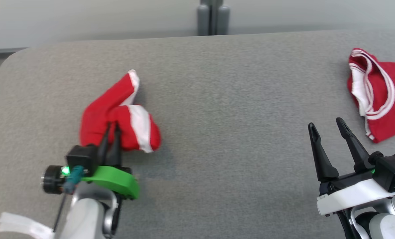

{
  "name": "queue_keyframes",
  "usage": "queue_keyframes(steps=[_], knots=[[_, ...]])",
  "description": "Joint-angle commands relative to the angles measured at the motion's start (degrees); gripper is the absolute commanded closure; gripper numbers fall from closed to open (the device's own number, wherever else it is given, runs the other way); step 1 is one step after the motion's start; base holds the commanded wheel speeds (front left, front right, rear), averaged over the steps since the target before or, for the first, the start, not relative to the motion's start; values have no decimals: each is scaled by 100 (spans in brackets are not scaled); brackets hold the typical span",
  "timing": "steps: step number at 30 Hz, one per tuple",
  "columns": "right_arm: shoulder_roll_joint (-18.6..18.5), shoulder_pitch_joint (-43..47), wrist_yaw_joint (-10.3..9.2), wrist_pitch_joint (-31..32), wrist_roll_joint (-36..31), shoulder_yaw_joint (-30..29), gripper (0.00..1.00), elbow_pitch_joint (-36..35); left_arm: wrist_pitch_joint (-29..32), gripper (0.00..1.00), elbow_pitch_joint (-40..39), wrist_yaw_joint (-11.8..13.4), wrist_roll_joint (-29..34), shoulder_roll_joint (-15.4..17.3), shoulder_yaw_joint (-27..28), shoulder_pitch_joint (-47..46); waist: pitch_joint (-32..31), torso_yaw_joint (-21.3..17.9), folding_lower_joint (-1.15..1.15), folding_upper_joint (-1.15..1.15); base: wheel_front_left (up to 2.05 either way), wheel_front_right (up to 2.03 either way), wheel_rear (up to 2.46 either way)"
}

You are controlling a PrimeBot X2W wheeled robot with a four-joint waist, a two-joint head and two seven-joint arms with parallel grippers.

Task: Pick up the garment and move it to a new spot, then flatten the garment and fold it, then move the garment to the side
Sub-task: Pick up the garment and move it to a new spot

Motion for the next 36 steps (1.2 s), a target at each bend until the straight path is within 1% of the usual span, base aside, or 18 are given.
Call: queue_keyframes(steps=[1, 4, 8, 12, 13, 14, 15, 20, 24, 28, 31, 36], knots=[[18, -41, -7, -46, 18, 10, 0, 29, 65, 100, -6, -62, 45, -54, -143, 4, 153, -686, 0, 0, 0, 0, 0], [71, -101, -7, -112, 42, -22, 0, 87, 180, 100, 89, -195, 39, -169, -611, -180, 341, -1038, 0, 0, 0, 0, 0], [139, -152, -7, -216, 75, -60, 0, 164, 309, 100, 371, -339, -31, -230, -1290, -304, 582, -1413, 0, 0, 0, 0, 0], [188, -183, -7, -313, 103, -80, 0, 265, 390, 100, 736, -427, -125, -240, -1828, -404, 724, -1587, 0, 0, 0, 0, 0], [201, -210, -7, -340, 107, -80, 0, 291, 321, 84, 780, -436, -163, -243, -1938, -451, 742, -1602, 0, 0, 0, 0, 0], [208, -224, -7, -362, 111, -89, 0, 308, 264, 50, 800, -428, -200, -244, -2010, -474, 751, -1605, 0, 0, 0, 0, 0], [215, -235, -7, -387, 112, -112, 0, 332, 185, 0, 806, -404, -235, -245, -2107, -495, 751, -1589, 0, 0, 0, 0, 0], [209, -231, -7, -426, 49, -158, 0, 389, -161, 0, 631, -272, -354, -245, -2334, -631, 588, -1364, 0, 0, 0, 0, 0], [163, -186, -7, -378, 24, -201, 0, 380, -401, 0, 308, -57, -345, -230, -2212, -649, 389, -1091, 0, 0, 0, 0, 0], [124, -78, -7, -297, 2, -246, 0, 338, -535, 0, -67, 257, -394, -71, -1879, -447, 162, -798, 0, 0, 0, 0, 0], [109, 10, -7, -228, -14, -266, 0, 294, -579, 0, -274, 498, -493, 128, -1514, -257, 37, -597, 0, 0, 0, 0, 0], [102, 114, -7, -129, 8, -255, 0, 274, -631, 0, -471, 740, -693, 459, -978, 110, -115, -358, 0, 0, 0, 0, 0]])
